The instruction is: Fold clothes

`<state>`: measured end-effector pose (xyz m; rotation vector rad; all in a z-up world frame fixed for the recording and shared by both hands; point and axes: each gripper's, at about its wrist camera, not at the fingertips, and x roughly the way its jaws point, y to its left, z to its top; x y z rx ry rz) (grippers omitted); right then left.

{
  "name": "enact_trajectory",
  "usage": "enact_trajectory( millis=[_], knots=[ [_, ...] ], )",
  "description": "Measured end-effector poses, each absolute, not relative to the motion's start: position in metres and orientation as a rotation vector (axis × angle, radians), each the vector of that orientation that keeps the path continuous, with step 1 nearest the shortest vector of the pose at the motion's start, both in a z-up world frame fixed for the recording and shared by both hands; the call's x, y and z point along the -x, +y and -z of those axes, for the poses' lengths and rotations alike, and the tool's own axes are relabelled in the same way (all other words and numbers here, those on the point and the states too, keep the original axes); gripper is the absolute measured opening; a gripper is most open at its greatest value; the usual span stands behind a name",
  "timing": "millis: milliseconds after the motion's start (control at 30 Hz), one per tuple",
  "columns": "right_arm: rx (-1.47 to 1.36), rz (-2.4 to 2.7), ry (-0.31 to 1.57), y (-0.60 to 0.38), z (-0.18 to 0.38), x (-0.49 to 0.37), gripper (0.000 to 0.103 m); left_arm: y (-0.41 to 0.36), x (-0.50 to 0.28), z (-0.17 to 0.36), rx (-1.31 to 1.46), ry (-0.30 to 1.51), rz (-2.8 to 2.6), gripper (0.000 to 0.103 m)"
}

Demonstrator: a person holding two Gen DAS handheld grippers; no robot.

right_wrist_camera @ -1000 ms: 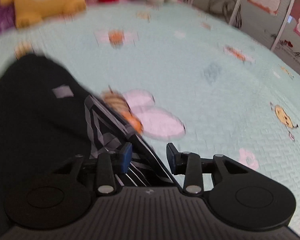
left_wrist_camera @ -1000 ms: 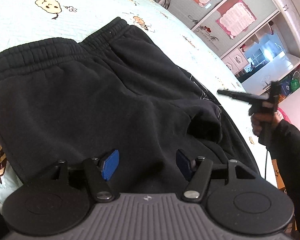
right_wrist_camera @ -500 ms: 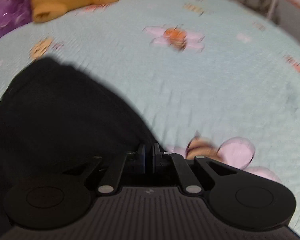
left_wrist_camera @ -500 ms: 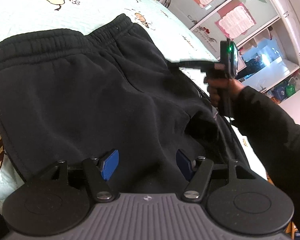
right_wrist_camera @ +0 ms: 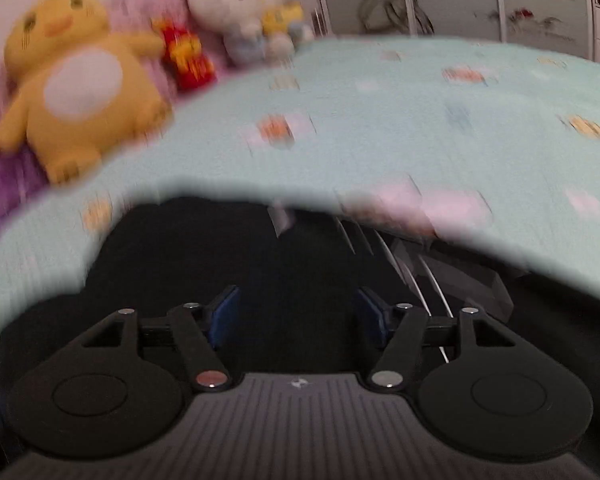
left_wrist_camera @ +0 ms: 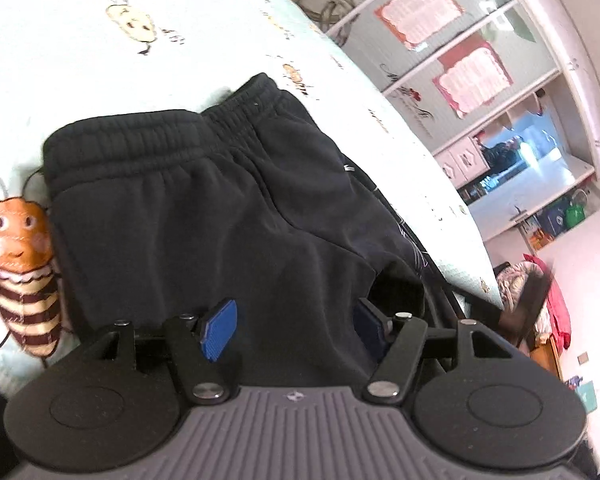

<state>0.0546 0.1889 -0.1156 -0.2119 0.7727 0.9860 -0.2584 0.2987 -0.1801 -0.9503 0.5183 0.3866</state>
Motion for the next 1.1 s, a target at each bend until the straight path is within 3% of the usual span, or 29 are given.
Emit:
enact_trajectory(
  millis=[200,367,500,533,567,600,700,767,833,933,1000,1100],
  knots=[
    [0.028,-0.609,0.732,0.044,0.133,-0.048,0.06,0.279,0.269,0.158,0.904,0.507,-0.391,0.068],
    [0.027,-0.517,0.619,-0.017,0.124,-0.018,0.06,0.257,0.263,0.149,0.88,0.542,-0.369,0.068],
    [0.091,-0.38,0.665,-0.054,0.142,-0.045,0.06,0.235,0.261,0.137,0.837,0.553,-0.354,0.068],
    [0.079,-0.341,0.692,-0.065,0.147,-0.055,0.055,0.232,0.263,0.134,0.83,0.553,-0.359,0.068],
    [0.044,-0.315,0.707,-0.078,0.15,-0.062,0.039,0.23,0.265,0.132,0.824,0.552,-0.367,0.068],
    [-0.031,-0.306,0.699,-0.093,0.147,-0.062,0.035,0.228,0.267,0.13,0.819,0.551,-0.374,0.069],
    [-0.208,-0.25,0.649,-0.122,0.137,-0.046,0.037,0.226,0.268,0.13,0.812,0.568,-0.39,0.069],
    [-0.281,-0.297,0.601,-0.136,0.133,-0.034,0.052,0.222,0.261,0.13,0.801,0.59,-0.386,0.069],
    [-0.268,-0.269,0.58,-0.146,0.133,-0.035,0.059,0.215,0.252,0.128,0.784,0.607,-0.367,0.069],
    [-0.371,-0.126,0.634,-0.181,0.141,-0.047,0.05,0.203,0.244,0.121,0.747,0.605,-0.34,0.07],
    [-0.558,-0.132,0.576,-0.22,0.137,-0.046,0.052,0.198,0.24,0.12,0.728,0.614,-0.34,0.071],
    [-0.576,-0.091,0.586,-0.254,0.131,-0.072,0.063,0.194,0.231,0.125,0.72,0.649,-0.349,0.071]
  ],
)
